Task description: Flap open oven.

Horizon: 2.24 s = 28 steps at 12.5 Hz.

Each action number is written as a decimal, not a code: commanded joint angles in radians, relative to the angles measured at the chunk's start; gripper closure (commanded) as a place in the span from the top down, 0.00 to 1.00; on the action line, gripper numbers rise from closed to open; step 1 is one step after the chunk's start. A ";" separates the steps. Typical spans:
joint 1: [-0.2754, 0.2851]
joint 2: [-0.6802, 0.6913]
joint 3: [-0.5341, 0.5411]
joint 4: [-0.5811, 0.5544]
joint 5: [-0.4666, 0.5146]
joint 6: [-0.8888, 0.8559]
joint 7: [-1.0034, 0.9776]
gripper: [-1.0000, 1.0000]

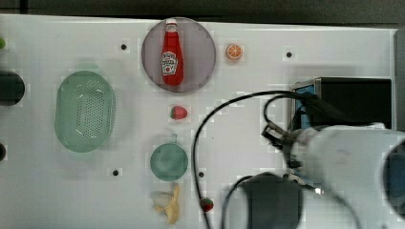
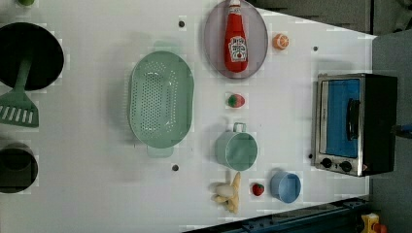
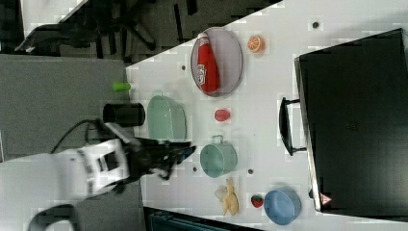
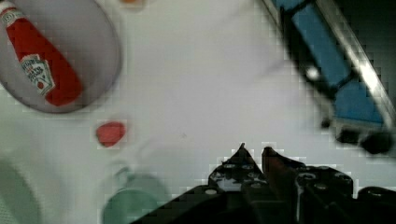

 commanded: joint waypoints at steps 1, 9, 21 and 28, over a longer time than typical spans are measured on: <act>-0.037 0.069 -0.079 -0.048 -0.005 0.109 -0.472 0.17; -0.045 0.271 -0.178 -0.124 -0.004 0.423 -0.676 0.17; -0.013 0.407 -0.156 -0.188 -0.082 0.627 -0.631 0.17; 0.075 0.407 -0.124 -0.232 -0.384 0.627 -0.274 0.17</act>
